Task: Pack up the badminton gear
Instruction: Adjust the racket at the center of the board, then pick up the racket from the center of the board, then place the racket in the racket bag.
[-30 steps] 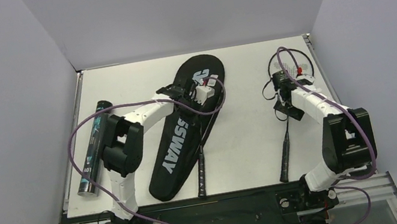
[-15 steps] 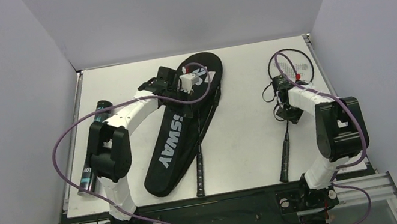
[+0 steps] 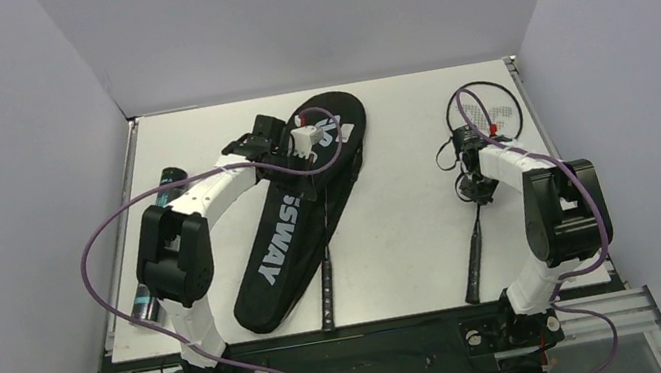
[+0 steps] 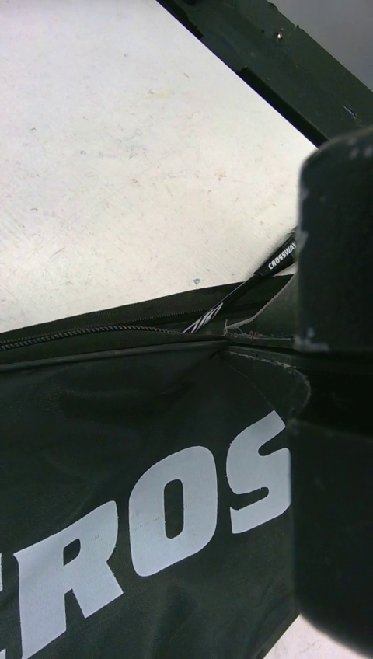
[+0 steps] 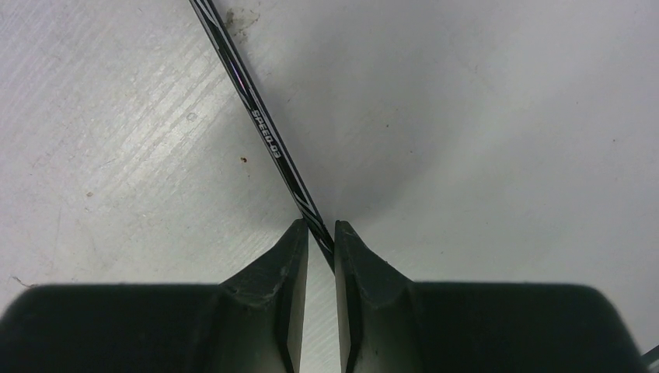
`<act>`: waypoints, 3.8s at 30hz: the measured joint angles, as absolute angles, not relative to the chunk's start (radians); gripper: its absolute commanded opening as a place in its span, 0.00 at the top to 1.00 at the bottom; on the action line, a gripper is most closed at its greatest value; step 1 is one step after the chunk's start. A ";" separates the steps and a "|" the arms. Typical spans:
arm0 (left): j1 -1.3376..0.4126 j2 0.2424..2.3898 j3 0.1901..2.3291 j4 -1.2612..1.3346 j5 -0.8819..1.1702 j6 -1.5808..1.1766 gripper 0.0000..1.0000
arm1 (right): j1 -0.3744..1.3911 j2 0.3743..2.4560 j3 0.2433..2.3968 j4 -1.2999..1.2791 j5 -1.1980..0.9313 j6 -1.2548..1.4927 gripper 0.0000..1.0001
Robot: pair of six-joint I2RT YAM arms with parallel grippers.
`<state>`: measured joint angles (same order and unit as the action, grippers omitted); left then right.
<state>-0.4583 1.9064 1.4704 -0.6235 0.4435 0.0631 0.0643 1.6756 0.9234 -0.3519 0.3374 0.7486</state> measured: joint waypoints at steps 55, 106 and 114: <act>-0.430 1.832 1.414 -0.620 0.484 0.037 1.00 | 0.437 1.518 0.836 -0.459 0.328 0.793 0.60; -0.430 1.832 1.425 -0.625 0.486 0.033 1.00 | 1.035 1.456 0.886 -0.628 -0.062 0.642 1.00; -0.430 1.832 1.425 -0.625 0.489 0.033 1.00 | 1.008 1.654 1.039 -0.575 -0.102 0.588 1.00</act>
<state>-0.4301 1.8324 1.4246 -0.6254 0.4889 0.0334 1.0077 1.6535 1.0393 -0.5751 -0.1020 0.5877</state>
